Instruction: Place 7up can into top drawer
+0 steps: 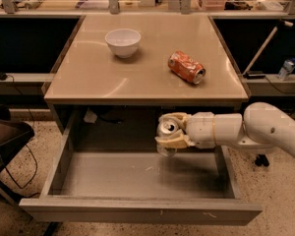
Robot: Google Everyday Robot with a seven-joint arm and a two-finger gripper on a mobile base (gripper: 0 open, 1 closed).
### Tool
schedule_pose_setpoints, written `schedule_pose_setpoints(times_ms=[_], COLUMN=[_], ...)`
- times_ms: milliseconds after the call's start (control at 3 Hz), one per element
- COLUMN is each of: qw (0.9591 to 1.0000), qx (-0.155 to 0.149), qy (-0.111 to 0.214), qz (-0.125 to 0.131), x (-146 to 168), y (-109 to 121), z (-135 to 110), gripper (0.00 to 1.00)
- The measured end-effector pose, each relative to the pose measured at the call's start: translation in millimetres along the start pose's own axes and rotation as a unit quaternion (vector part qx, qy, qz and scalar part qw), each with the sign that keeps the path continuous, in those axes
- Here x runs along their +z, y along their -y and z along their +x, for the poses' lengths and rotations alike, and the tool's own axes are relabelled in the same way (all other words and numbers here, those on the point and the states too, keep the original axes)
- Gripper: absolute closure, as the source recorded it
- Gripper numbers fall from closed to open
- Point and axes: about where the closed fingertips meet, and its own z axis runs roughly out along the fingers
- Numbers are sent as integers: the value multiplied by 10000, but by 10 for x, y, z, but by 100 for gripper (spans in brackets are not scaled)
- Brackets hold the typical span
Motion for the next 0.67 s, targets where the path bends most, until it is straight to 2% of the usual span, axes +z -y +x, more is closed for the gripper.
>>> schedule_pose_setpoints(times_ms=[333, 667], qw=[9996, 9992], qx=[201, 381], qy=[-187, -144], qz=[39, -56], x=[10, 53], y=[-128, -334], z=[211, 330], gripper=[100, 100])
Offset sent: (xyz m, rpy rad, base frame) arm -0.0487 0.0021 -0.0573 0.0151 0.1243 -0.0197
